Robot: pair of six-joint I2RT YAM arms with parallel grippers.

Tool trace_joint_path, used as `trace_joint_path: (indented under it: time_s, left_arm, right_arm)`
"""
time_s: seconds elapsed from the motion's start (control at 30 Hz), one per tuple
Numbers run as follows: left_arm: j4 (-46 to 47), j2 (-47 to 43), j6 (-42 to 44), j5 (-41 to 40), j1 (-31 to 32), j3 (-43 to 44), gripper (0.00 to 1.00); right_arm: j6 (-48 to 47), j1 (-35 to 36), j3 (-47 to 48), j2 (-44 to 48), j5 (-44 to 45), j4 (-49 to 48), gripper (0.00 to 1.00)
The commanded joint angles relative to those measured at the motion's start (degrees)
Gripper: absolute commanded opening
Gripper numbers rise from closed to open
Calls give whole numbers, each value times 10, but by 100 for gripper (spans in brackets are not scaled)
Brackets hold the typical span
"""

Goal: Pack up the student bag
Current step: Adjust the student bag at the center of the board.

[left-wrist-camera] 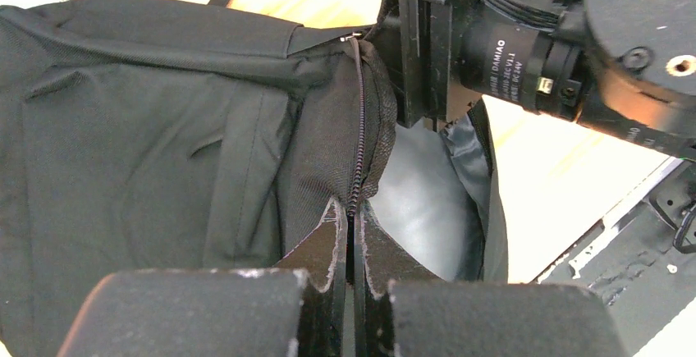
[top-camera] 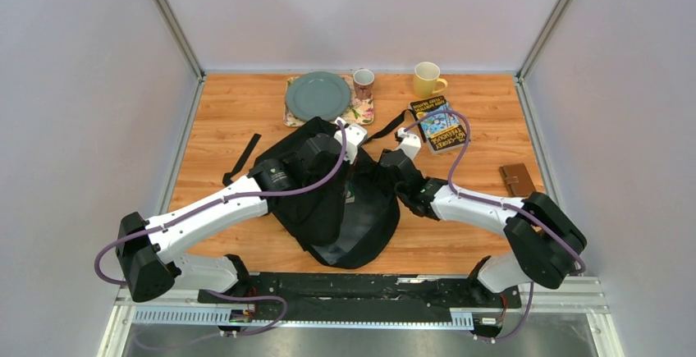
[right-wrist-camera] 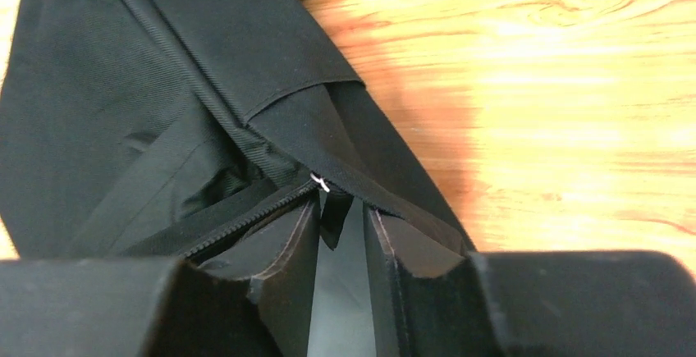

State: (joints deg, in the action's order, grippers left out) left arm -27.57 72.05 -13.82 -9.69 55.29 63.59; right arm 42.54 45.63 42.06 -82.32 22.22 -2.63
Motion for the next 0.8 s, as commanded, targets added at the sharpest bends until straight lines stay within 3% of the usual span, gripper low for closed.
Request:
trace_joint_path:
  time_s: [0.0, 0.23, 0.4, 0.47, 0.6, 0.7, 0.77]
  left_arm:
    - [9, -12, -2, 11, -3, 24, 0]
    - [3, -13, 1, 3, -3, 22, 0]
    - [-6, -10, 11, -1, -4, 21, 0]
    - [-10, -5, 26, 5, -4, 19, 0]
    - [-13, 6, 44, 15, -4, 17, 0]
    - [-19, 13, 45, 20, -4, 18, 0]
    - [-22, 17, 42, 19, -4, 17, 0]
  right_arm:
    - [-37, -2, 24, -16, 64, -33, 24]
    - [-55, -5, 34, 9, 56, -8, 0]
    - [-95, -9, 47, 80, 10, 32, 0]
    - [-110, -10, 82, 87, 2, 99, 0]
    - [-136, -28, 136, 76, -56, 176, 0]
    - [-165, -33, 187, 56, -51, 257, 0]
    - [-179, -45, 212, 41, -108, 311, 0]
